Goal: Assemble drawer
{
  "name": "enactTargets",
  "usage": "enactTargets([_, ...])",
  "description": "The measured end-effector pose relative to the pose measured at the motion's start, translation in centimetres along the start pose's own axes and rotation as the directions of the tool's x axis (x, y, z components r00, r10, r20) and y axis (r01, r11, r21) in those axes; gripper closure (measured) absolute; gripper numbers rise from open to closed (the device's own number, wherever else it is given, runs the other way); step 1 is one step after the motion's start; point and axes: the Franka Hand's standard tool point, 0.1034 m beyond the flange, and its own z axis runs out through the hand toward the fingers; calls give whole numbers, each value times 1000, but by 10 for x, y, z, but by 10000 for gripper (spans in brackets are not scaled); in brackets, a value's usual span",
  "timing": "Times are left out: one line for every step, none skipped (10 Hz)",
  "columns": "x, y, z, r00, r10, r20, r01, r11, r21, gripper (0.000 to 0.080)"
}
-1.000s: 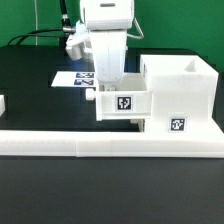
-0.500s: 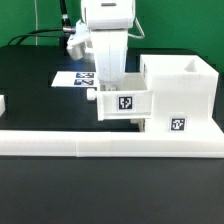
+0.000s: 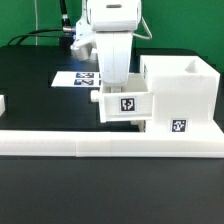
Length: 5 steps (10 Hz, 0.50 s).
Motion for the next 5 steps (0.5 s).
enactTargets([-1, 0, 0, 1000, 2, 0, -2, 1000, 0, 755])
enactTargets([-1, 0, 0, 1000, 2, 0, -2, 1000, -1, 755])
enactTargets([-1, 0, 0, 1000, 2, 0, -2, 1000, -1, 755])
enactTargets([-1, 0, 0, 1000, 2, 0, -2, 1000, -1, 698])
enactTargets([-1, 1, -1, 1000, 2, 0, -2, 1000, -2, 698])
